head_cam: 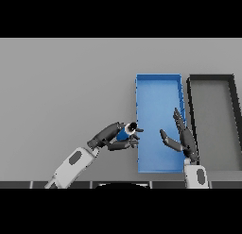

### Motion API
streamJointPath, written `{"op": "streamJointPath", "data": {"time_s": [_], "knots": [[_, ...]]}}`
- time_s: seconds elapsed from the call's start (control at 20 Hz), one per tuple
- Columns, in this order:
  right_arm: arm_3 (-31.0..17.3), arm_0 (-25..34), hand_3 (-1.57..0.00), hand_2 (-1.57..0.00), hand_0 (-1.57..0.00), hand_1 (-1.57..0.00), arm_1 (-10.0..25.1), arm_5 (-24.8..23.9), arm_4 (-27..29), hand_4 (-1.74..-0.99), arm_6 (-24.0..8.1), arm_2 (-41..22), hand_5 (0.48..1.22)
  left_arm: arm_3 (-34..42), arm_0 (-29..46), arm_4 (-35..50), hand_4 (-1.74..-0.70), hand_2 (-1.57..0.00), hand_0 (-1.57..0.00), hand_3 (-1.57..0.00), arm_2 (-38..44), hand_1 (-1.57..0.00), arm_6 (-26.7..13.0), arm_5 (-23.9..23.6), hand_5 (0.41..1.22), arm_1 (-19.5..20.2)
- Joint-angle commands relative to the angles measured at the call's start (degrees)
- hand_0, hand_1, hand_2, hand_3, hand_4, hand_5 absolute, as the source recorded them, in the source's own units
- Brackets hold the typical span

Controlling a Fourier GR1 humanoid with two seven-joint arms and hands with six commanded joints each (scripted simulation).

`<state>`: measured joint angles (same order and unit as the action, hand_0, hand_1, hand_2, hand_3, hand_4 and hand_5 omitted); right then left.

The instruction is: Pick up the blue pipe and place it into the blue bin.

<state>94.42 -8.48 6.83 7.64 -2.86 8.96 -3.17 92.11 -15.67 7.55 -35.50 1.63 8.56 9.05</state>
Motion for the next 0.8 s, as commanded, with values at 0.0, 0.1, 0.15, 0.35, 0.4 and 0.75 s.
{"op": "streamJointPath", "data": {"time_s": [0.0, 0.1, 0.15, 0.35, 0.4, 0.75], "knots": [[-1.41, 0.41, 0.00, 0.00, 0.00, 0.00, -0.36, 0.10, -0.01, -1.207, 0.33, 0.04, 0.619, -0.90, -0.69, -0.23, -1.73, -1.57, -1.57, -1.44, 0.50, -1.57, -0.38, -0.24, 1.220, -0.20], [0.52, 0.02, 0.00, 0.00, 0.00, 0.00, -0.28, 1.25, 1.44, -1.191, 2.61, -0.04, 0.619, -1.39, -0.55, -0.29, -1.73, -1.57, -1.57, -1.44, 0.72, -1.57, 0.84, 0.48, 1.220, 0.27], [1.82, 0.05, 0.00, 0.00, 0.00, 0.00, 0.24, 2.83, 3.57, -1.195, 3.28, 0.25, 0.610, -1.01, -0.83, -0.12, -1.73, -1.57, -1.57, -1.44, 0.82, -1.57, 0.37, 0.24, 1.221, -0.04], [7.74, 2.03, 0.00, 0.00, 0.00, 0.00, 5.75, 12.92, 15.69, -1.215, -2.74, 0.47, 0.561, -1.01, -0.96, -0.21, -1.73, -1.57, -1.57, -1.44, 0.43, -1.57, -0.21, 0.59, 1.221, -0.27], [9.59, 2.46, 0.00, 0.00, 0.00, 0.00, 6.98, 14.64, 17.31, -1.232, -4.24, -0.30, 0.550, -0.57, -0.54, -0.64, -1.73, -1.57, -1.57, -1.44, 0.06, -1.57, 0.02, 0.34, 1.221, -0.33], [18.74, 12.02, 0.00, 0.00, 0.00, 0.00, 13.41, 20.32, 24.07, -1.301, -14.53, -5.68, 0.520, -1.04, -0.74, -0.68, -1.73, -1.57, -1.57, -1.44, 0.60, -1.57, -0.34, 0.39, 1.221, 0.06]]}}
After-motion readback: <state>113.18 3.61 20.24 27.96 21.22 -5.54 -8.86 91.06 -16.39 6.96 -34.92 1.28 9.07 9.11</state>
